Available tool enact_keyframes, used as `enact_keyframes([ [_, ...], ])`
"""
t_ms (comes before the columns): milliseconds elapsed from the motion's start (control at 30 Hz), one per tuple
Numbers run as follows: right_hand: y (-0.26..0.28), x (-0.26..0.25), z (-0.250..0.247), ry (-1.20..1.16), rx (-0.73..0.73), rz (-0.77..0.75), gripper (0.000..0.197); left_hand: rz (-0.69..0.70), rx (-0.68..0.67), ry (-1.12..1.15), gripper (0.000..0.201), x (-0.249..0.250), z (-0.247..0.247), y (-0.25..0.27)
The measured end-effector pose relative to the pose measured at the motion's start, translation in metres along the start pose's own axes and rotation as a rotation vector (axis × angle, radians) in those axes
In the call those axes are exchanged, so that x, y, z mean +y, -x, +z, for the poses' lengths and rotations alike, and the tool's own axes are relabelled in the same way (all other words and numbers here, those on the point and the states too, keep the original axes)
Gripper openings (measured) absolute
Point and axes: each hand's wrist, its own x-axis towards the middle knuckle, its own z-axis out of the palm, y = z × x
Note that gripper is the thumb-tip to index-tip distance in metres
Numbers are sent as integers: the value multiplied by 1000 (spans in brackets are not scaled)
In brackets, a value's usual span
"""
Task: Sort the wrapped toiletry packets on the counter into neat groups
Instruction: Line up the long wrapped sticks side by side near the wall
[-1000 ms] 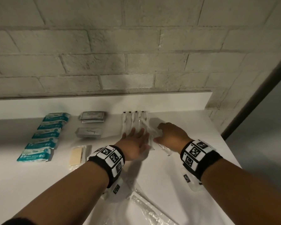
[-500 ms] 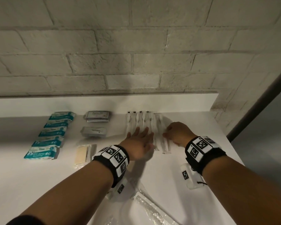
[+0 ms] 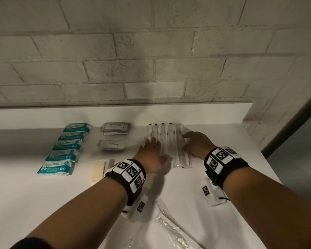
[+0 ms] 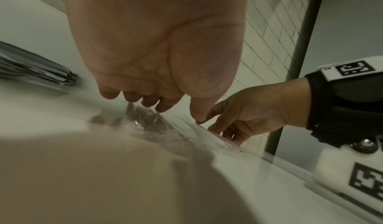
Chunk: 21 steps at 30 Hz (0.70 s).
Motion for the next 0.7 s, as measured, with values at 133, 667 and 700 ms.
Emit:
enact_keyframes([
  [133, -4, -7, -2, 187, -20, -62, 54, -30, -7, -1, 76, 0, 0, -4],
  [667, -1, 5, -5, -109, -6, 44, 74, -33, 19, 49, 76, -5, -8, 4],
  [700, 3, 8, -6, -158, 2, 59, 73, -28, 31, 58, 76, -5, -11, 7],
])
